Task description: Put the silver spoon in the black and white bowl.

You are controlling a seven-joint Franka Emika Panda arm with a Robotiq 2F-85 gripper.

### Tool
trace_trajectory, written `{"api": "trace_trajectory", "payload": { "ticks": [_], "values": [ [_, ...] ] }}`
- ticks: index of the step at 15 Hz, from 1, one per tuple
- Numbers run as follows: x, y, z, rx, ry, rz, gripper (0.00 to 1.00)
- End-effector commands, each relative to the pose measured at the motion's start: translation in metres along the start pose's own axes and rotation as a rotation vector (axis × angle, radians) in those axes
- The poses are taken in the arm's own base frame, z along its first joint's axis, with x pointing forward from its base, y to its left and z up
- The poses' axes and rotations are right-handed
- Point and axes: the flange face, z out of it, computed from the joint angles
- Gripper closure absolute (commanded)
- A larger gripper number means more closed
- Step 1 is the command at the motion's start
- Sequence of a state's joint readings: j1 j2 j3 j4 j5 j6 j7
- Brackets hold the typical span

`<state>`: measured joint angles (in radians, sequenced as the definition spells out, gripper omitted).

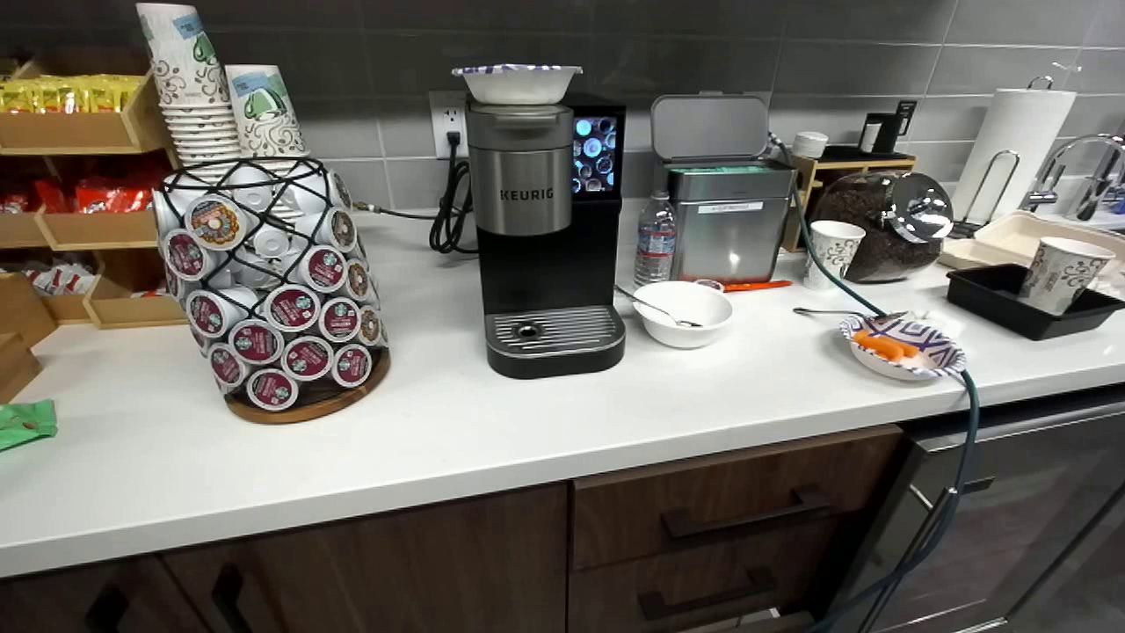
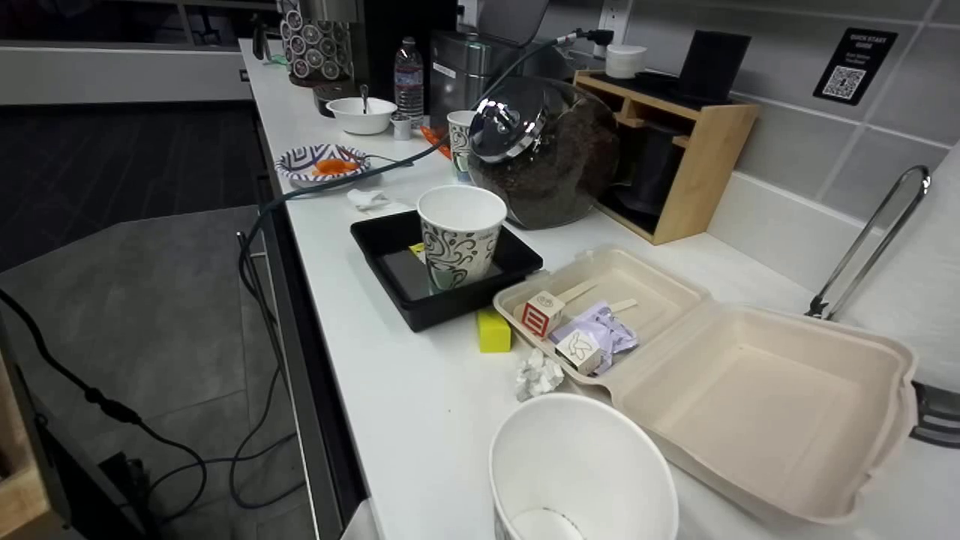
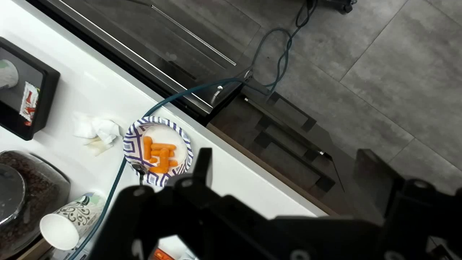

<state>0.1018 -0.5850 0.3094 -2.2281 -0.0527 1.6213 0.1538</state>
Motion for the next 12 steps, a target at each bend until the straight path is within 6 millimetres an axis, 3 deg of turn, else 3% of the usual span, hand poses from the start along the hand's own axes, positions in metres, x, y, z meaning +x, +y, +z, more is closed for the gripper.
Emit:
{"api": "trace_trajectory", "payload": {
  "ticks": [1, 5, 9, 12],
  "values": [
    [0.000, 0.000, 0.000, 0.000, -0.001, 0.000, 0.00],
    [0.004, 0.003, 0.003, -0.006, 0.004, 0.030, 0.00],
    [0.037, 0.040, 0.039, -0.069, 0.014, 0.148, 0.00],
    [0.072, 0.064, 0.074, -0.110, 0.018, 0.149, 0.00]
  ]
}}
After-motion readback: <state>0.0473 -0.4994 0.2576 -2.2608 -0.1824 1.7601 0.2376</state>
